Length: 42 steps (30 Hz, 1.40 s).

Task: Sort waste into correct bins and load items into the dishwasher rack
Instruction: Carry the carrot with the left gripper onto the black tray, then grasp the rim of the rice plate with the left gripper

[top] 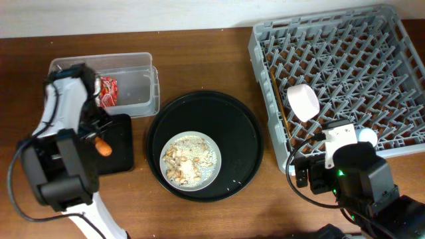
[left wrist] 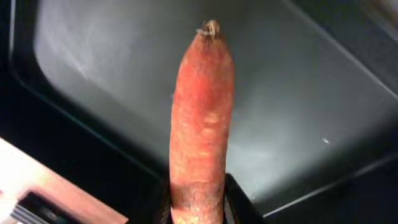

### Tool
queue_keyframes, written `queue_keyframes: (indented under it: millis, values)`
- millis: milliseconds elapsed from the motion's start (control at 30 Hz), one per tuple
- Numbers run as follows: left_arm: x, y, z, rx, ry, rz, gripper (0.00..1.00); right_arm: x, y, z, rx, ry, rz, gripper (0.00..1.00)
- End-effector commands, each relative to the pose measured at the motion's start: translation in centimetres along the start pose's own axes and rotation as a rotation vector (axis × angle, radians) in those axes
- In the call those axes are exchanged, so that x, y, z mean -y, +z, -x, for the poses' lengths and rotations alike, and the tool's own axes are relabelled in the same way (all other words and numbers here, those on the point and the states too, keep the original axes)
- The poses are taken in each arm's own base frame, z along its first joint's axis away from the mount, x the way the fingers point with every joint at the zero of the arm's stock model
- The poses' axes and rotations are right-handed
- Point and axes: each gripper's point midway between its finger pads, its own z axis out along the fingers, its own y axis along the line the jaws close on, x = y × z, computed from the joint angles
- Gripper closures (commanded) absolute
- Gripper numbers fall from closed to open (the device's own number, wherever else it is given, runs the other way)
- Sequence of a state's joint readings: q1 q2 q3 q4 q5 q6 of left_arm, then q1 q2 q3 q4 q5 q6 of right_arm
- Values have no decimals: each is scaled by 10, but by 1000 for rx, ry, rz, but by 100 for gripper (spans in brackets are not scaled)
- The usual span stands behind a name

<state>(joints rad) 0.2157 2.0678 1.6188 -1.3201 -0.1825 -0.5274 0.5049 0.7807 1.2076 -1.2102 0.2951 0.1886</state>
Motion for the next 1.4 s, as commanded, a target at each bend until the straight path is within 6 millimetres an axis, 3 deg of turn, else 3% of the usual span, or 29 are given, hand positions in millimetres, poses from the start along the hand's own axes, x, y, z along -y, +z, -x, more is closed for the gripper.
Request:
queue_keyframes:
  millis: [0,67,133,167,200,267,367,433,467,533,633,700,733,800,867,933,1000,1100,1200,1300,1367]
  values:
    - [-8,3,4,-75,-158,-160,83,-1,0,1,3,12,3,2]
    - [-7,-1,6,-91,-189,-232,82,-1,0,1,3,12,3,2]
    - [-12,-15,7,-47,-192,-244,67,-1,0,1,3,12,3,1]
    - [-13,-24,8,-20,-194,-258,51,-1,0,1,3,12,3,1]
    - [-18,-36,10,25,-198,-265,43,-1,0,1,3,12,3,2]
    - [-29,-53,10,86,-207,-254,31,-1,0,1,3,12,3,2]
    - [-27,-63,4,107,-152,-261,36,-1,0,1,3,12,3,2]
    - [-4,-74,-6,151,4,-266,39,-1,0,1,3,12,3,2]
    - [22,-81,-19,177,143,-263,41,-1,0,1,3,12,3,2]
    - [79,-91,-63,248,491,-198,41,-1,0,1,3,12,3,1]
    - [136,-103,-121,357,798,-139,45,-1,0,1,3,12,3,2]
    - [177,-106,-176,416,977,-165,54,-1,0,1,3,12,3,2]
    - [193,-102,-205,439,1060,-176,56,-1,0,1,3,12,3,2]
    - [206,-87,-239,448,1136,-176,56,-1,0,1,3,12,3,2]
    - [211,-75,-251,433,1142,-187,56,-1,0,1,3,12,3,2]
    - [216,-64,-259,419,1166,-184,64,-1,0,1,3,12,3,2]
    - [234,-43,-287,383,1326,-192,68,-1,0,1,3,12,3,2]
    - [236,-9,-312,353,1468,-81,68,-1,0,1,3,12,3,2]
    - [235,4,-317,355,1505,-21,67,-1,0,1,3,12,3,2]
    - [235,4,-316,361,1502,-19,69,-1,0,1,3,12,3,2]
    - [233,-9,-310,404,1501,41,72,-1,0,1,3,12,3,2]
